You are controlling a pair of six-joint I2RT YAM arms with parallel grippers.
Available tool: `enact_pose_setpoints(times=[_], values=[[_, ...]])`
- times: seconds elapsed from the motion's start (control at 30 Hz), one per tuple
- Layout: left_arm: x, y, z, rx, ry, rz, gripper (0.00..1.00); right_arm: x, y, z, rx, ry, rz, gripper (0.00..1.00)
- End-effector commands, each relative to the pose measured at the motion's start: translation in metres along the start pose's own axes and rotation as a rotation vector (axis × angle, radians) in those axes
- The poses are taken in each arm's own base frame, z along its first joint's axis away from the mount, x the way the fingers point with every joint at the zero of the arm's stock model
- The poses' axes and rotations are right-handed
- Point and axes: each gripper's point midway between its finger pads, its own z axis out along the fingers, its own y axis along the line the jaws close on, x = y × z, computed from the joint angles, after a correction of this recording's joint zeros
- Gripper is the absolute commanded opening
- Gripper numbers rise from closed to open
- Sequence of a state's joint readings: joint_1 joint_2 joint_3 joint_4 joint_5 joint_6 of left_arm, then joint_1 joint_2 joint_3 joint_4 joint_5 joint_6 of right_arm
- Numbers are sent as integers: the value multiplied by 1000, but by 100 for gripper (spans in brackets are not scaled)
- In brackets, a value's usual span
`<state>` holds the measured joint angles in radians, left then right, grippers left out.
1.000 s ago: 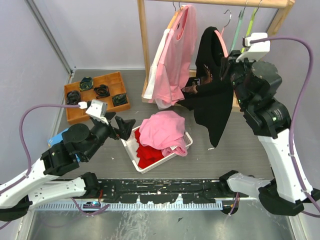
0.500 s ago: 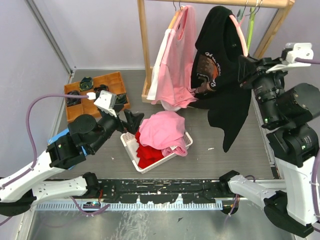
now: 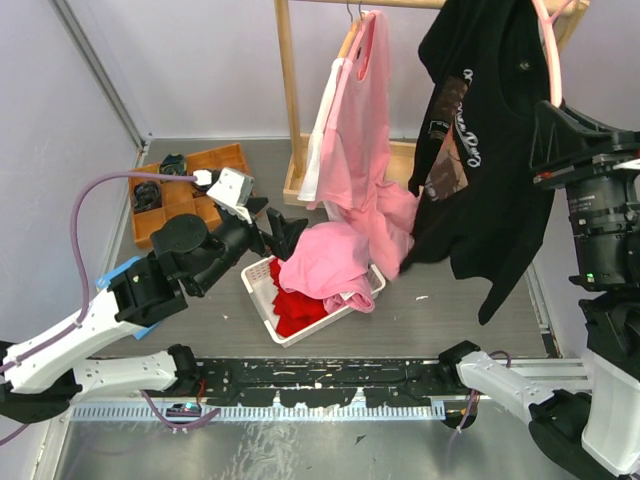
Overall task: Remove the t-shirt from the hanger
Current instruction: Pick up the hanger from the clothesline, then remove the T-shirt from the hanger.
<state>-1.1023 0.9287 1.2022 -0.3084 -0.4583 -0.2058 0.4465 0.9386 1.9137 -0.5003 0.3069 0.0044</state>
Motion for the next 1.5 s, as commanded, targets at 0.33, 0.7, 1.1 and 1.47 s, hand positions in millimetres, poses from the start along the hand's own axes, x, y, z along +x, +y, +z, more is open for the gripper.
enact_pose_setpoints(times=[0.33,0.7,1.1,1.47], values=[[-54,-33,15,107,-127,-14,98,20,4,-24,-58,-33,62,1],[-68,-64,55,159,-141,18,98,94,7,-45,-107,146,56,1],[-43,-97,119,176,-89,33,98,135,-1,-71,-94,240,65,1],[-43,-118,163,184,-132,51,98,147,0,-84,-117,278,77,1]])
